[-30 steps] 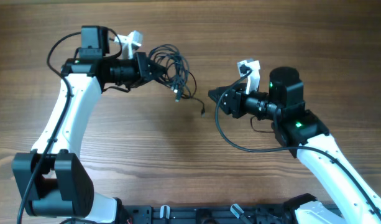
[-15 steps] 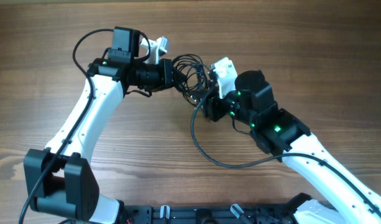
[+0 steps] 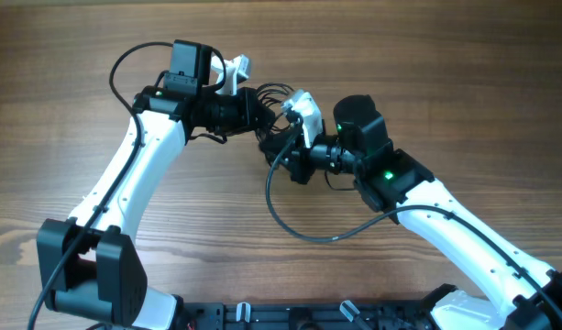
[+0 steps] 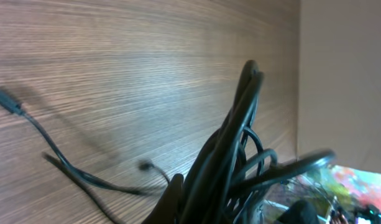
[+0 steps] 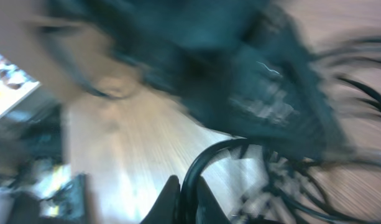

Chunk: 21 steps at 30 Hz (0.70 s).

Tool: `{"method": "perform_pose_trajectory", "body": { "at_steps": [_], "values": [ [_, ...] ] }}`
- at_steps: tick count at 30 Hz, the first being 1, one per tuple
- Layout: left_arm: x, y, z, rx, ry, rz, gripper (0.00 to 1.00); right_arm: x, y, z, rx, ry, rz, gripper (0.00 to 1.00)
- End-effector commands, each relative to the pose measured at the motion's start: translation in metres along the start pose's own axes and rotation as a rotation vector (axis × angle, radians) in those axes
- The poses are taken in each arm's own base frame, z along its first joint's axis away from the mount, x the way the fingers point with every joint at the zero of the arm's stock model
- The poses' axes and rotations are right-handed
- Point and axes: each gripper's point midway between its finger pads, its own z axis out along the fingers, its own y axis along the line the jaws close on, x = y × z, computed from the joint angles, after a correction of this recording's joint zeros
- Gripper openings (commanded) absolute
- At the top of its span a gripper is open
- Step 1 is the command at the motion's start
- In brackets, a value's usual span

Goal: Untangle cables

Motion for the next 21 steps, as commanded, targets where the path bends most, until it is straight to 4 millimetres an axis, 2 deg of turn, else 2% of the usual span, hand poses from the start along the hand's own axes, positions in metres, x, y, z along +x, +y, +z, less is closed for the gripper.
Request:
{"method": "perform_pose_trajectory", "body": {
  "at_steps": [1, 2, 4, 7, 9, 11, 13, 15, 17, 18, 19, 20, 21],
  "values": [
    [-0.016, 0.025, -0.002, -0.161, -0.094, -0.147, 0.04, -0.043, 0.076, -0.024, -0.381, -0.097, -0.068, 0.05],
    [-0.016, 0.025, -0.002, -0.161, -0.092, -0.15, 0.04, -0.059, 0.079, -0.031, -0.401, -0.153, -0.097, 0.05],
    [-0.01, 0.026, -0.001, -0.17, -0.071, -0.159, 0.04, -0.078, 0.068, -0.043, -0.372, -0.229, -0.127, 0.05],
    [-0.004, 0.045, -0.005, -0.271, -0.074, -0.19, 0.04, -0.092, 0.026, -0.059, -0.249, -0.278, -0.062, 0.05],
    [-0.013, 0.066, -0.016, -0.351, -0.134, -0.258, 0.04, -0.089, -0.004, -0.07, -0.175, -0.268, 0.01, 0.05],
    [-0.032, 0.08, -0.031, -0.34, -0.238, -0.443, 0.04, -0.066, -0.029, -0.071, -0.111, -0.193, 0.154, 0.05],
    [-0.049, 0.091, -0.044, -0.306, -0.329, -0.605, 0.04, -0.042, -0.04, -0.065, -0.062, -0.115, 0.241, 0.05],
    [-0.067, 0.1, -0.058, -0.262, -0.418, -0.729, 0.04, 0.002, -0.051, -0.055, 0.044, 0.024, 0.327, 0.08],
    [-0.077, 0.102, -0.065, -0.234, -0.455, -0.754, 0.04, 0.039, -0.065, -0.052, 0.195, 0.135, 0.408, 0.09],
    [-0.078, 0.101, -0.065, -0.219, -0.454, -0.749, 0.04, 0.056, -0.071, -0.051, 0.267, 0.187, 0.435, 0.13],
    [-0.078, 0.098, -0.064, -0.207, -0.445, -0.738, 0.04, 0.067, -0.076, -0.051, 0.321, 0.222, 0.445, 0.22],
    [-0.078, 0.095, -0.063, -0.203, -0.431, -0.701, 0.04, 0.072, -0.078, -0.05, 0.346, 0.235, 0.442, 0.26],
    [-0.077, 0.091, -0.061, -0.201, -0.414, -0.635, 0.04, 0.072, -0.079, -0.05, 0.361, 0.236, 0.436, 0.36]
  ]
}}
